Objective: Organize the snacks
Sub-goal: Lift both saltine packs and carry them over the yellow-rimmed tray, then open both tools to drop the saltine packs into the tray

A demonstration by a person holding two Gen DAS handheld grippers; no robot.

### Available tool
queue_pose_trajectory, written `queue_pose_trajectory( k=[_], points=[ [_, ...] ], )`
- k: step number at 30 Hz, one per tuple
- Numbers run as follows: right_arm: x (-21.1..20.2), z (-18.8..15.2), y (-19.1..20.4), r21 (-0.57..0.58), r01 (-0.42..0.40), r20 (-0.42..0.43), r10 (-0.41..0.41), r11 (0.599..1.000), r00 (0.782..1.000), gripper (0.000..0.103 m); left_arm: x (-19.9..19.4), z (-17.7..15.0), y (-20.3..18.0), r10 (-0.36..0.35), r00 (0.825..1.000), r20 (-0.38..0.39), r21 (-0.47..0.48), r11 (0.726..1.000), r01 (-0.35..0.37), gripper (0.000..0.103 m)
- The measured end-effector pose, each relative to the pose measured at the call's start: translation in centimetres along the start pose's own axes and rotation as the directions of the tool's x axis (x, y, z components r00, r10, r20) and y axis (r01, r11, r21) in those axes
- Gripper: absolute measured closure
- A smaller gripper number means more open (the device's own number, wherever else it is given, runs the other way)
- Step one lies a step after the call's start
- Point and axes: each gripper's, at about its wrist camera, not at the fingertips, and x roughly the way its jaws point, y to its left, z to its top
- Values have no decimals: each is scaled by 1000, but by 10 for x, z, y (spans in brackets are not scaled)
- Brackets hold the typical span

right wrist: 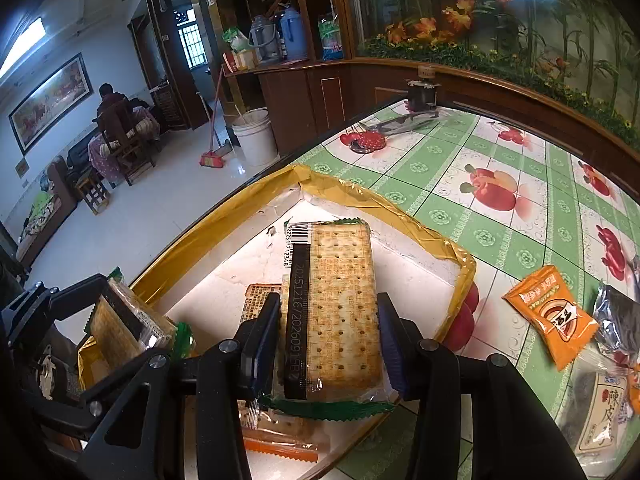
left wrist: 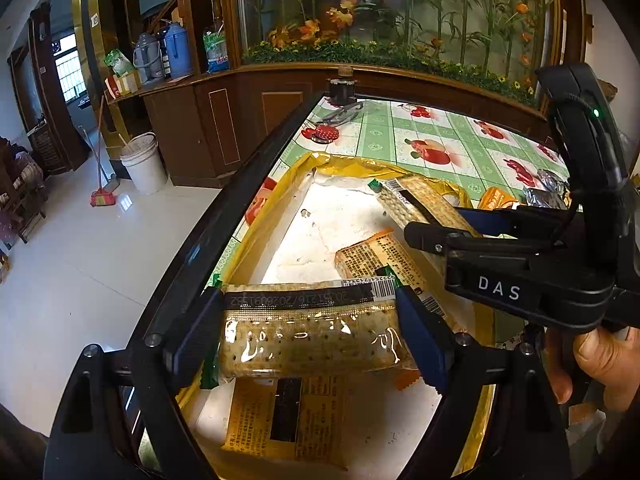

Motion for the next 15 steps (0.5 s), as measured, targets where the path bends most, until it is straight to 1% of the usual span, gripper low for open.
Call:
queue_pose_trajectory(
  k=[8, 12, 15],
  points=[
    [11, 1, 0, -8, -11, -16, 11, 1000, 1000, 55, 10, -4, -1, -2, 1000, -28, 1, 1000, 2, 16],
    [11, 0, -3, 2, -13, -12, 13, 1000, 1000, 52, 14, -4, 4, -12, 999, -51, -26, 1000, 11, 14],
    [6, 1, -3, 4, -15, 3, 15, 1000, 1000, 44, 15, -4, 4, 0, 998, -63, -26, 1000, -1, 11]
  ],
)
